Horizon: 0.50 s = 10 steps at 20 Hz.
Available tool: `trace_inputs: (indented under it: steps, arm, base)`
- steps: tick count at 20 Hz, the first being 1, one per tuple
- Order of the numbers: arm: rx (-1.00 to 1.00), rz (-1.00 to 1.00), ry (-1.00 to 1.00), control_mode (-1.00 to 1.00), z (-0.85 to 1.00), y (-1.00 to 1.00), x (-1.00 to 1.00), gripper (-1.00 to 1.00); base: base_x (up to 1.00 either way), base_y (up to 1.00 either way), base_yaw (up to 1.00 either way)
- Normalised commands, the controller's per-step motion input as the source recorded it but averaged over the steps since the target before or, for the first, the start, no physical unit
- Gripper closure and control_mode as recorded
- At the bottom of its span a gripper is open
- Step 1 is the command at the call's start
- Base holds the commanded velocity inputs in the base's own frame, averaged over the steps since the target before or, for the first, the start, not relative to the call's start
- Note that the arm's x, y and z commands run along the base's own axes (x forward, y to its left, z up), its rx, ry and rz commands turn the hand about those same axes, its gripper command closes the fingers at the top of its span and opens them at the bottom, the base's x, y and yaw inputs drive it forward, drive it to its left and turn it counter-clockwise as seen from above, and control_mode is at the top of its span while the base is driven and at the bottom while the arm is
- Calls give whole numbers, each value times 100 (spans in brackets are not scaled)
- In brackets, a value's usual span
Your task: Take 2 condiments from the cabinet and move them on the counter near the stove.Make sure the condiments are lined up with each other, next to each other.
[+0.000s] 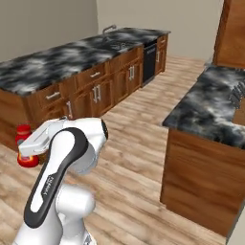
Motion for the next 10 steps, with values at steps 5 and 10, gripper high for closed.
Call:
trace_inputs:
  steps: [5,10]
  arm:
    - [0,0,0,100,0,0,0,100]
    - [0,0,0,100,0,0,0,100]
  base:
    - [76,34,-67]
    - [100,94,-51]
